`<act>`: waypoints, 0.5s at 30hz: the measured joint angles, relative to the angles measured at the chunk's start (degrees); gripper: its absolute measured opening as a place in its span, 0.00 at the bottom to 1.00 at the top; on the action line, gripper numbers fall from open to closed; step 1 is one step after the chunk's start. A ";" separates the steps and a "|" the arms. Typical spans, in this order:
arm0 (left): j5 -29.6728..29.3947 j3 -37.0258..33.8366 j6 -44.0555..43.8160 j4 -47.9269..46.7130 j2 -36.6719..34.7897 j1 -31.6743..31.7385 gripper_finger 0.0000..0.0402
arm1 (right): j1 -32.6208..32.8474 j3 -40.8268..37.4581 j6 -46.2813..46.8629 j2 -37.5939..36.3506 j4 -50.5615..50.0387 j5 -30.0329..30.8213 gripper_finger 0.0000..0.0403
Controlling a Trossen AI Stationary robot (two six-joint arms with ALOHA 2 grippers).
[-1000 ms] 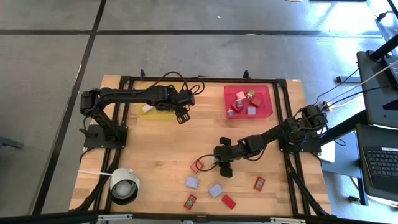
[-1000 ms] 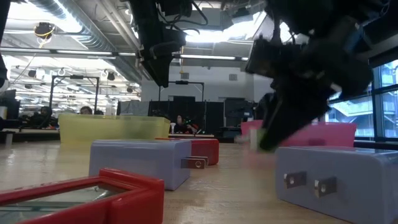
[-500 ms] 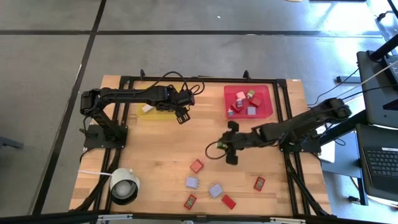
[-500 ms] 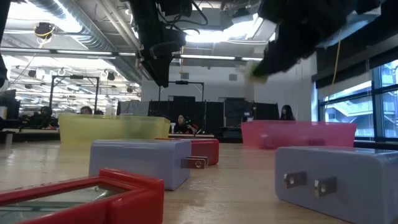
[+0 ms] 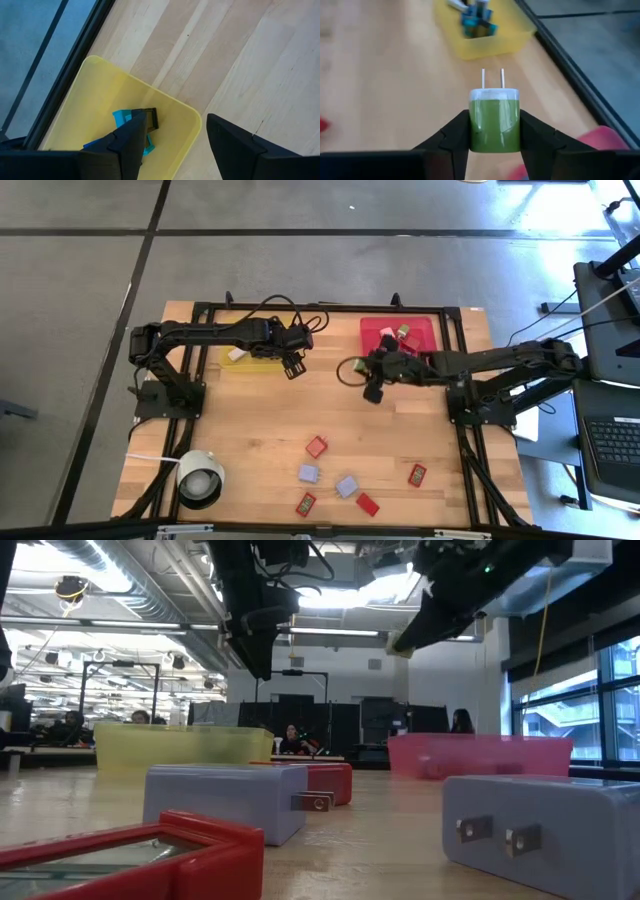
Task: Pick & Place Office items
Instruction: Put the green charger adapter into the red bin
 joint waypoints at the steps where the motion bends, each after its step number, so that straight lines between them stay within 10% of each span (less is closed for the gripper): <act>1: 0.00 0.00 0.00 -0.01 0.00 0.00 0.50 | -1.11 0.00 -0.37 0.00 -0.14 0.05 0.36; 15: 0.00 0.00 0.00 -0.01 0.00 0.01 0.50 | -12.52 0.01 22.48 0.17 -11.24 16.60 0.35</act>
